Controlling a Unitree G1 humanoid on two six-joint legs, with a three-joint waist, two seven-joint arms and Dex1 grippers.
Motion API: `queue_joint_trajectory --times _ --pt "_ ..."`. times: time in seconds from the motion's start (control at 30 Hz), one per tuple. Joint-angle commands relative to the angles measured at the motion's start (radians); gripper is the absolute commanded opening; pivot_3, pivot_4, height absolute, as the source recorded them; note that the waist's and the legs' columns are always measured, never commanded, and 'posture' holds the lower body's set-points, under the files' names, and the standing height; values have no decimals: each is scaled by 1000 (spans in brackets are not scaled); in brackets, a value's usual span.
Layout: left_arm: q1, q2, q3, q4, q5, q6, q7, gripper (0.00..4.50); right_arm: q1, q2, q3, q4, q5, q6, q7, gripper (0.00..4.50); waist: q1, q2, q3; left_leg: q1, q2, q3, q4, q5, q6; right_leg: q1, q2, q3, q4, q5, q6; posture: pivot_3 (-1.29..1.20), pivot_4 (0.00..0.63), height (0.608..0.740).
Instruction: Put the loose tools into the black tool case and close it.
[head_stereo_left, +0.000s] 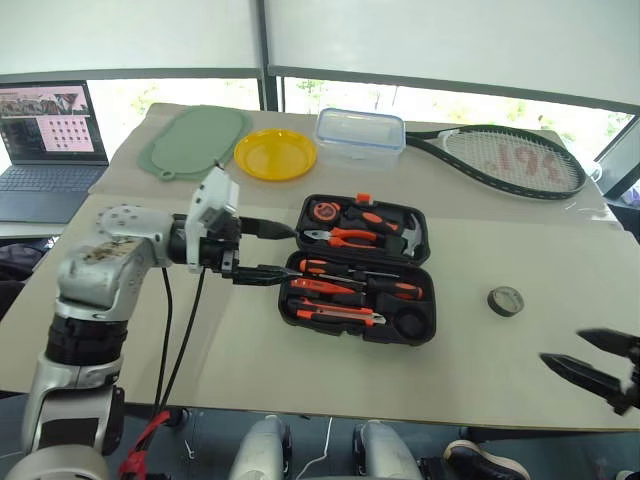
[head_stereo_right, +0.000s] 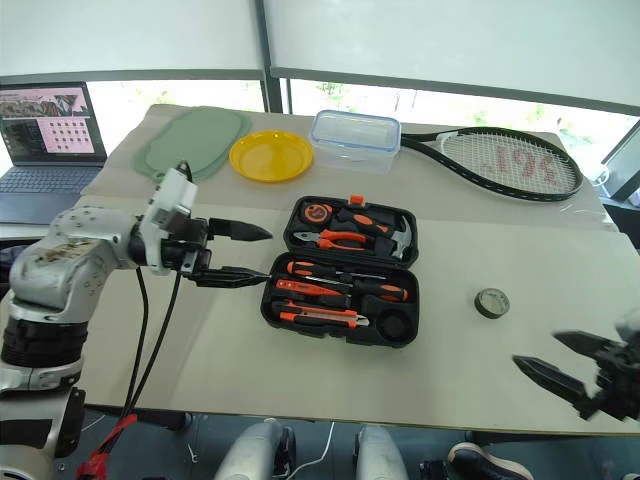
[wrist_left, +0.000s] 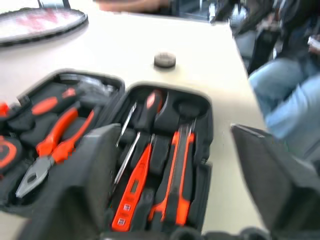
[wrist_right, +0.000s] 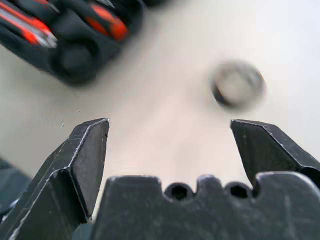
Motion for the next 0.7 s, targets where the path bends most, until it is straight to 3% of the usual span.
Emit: queue_joint_trajectory --times 0.03,0.17,0.4,0.7 --pt "2 1 25 -102 -75 52 62 4401 -79 -75 14 44 0 -3 39 4500 -7 0 0 1 0 0 0 0 0 0 0 0 0 0 0 0 150 738" --pt "42 25 -4 -158 -68 28 72 4401 -197 -149 141 113 -27 -8 47 4500 -16 1 0 2 0 0 -3 0 0 0 1 1 0 -1 -1 0 150 738" --pt "58 56 -33 -207 -102 47 78 4401 -547 -193 546 315 -214 -106 -30 4500 -14 1 0 2 -2 1 -3 1 -1 -1 1 1 0 -1 -2 0 150 738" --pt "50 73 -29 -206 -116 61 114 4401 -733 -114 746 482 -302 -153 -5 4500 -5 2 1 1 -3 2 -4 1 -1 -2 1 1 0 -1 -1 0 150 738"
